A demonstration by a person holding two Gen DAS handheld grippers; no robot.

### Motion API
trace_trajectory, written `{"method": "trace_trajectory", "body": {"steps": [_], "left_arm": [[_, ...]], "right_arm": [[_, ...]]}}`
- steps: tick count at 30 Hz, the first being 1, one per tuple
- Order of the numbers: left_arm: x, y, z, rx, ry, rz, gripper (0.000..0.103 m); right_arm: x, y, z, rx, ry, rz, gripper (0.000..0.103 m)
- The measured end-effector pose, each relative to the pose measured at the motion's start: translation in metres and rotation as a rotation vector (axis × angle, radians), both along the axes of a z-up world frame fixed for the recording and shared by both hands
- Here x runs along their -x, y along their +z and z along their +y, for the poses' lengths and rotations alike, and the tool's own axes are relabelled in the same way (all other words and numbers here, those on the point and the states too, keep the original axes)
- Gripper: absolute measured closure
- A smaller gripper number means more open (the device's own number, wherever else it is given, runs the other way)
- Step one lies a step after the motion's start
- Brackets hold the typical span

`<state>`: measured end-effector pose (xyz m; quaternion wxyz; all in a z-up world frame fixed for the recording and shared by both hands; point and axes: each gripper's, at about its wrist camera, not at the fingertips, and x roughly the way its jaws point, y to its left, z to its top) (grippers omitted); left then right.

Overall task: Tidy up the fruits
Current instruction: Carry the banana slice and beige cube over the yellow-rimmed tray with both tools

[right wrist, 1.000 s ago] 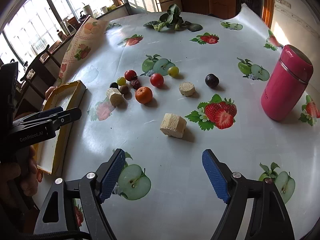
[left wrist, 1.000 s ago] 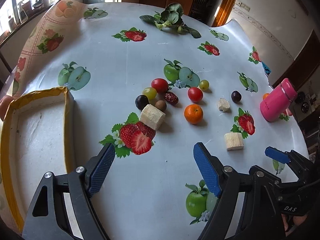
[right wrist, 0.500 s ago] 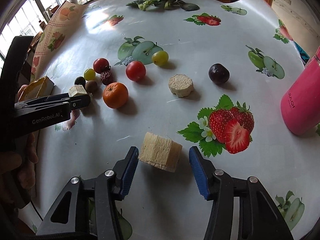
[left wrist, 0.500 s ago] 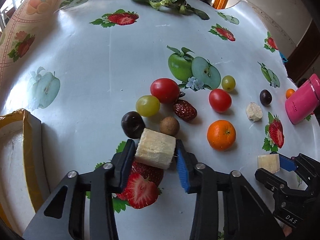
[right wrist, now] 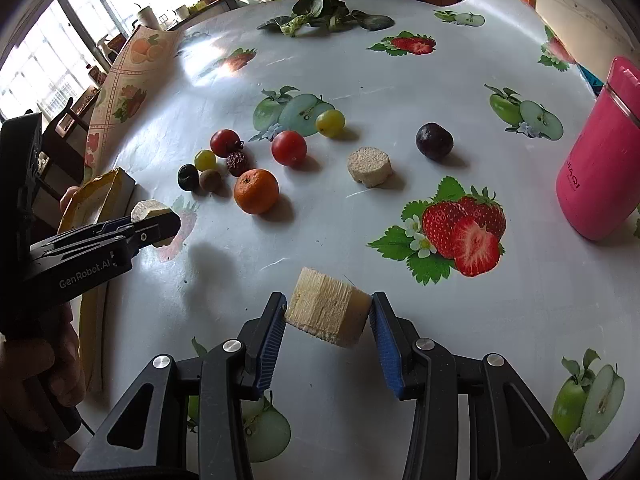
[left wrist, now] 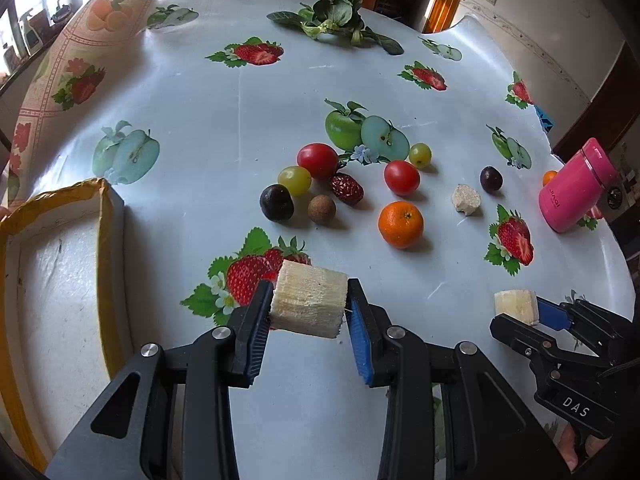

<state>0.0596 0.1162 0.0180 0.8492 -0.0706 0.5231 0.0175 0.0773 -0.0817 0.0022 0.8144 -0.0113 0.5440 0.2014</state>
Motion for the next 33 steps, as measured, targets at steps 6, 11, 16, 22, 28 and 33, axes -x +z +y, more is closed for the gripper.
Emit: {"method": "trace_trajectory", "body": {"steps": [6, 11, 16, 22, 28, 33], "left_arm": [[0.041, 0.021, 0.009, -0.031, 0.061, -0.026, 0.069], [0.069, 0.026, 0.021, -0.018, 0.114, -0.022, 0.069], [0.093, 0.035, 0.033, -0.032, 0.151, -0.037, 0.069], [0.115, 0.047, 0.051, -0.055, 0.191, -0.064, 0.069], [0.132, 0.051, 0.068, -0.07, 0.232, -0.071, 0.069], [0.143, 0.051, 0.08, -0.083, 0.258, -0.071, 0.069]], "right_arm": [[0.026, 0.018, 0.009, -0.029, 0.032, -0.011, 0.059], [0.05, 0.031, 0.025, -0.035, 0.071, -0.025, 0.059], [0.068, 0.041, 0.041, -0.037, 0.107, -0.039, 0.059], [0.086, 0.051, 0.062, -0.039, 0.156, -0.053, 0.059], [0.097, 0.058, 0.082, -0.046, 0.197, -0.061, 0.059], [0.105, 0.063, 0.098, -0.046, 0.232, -0.07, 0.059]]}}
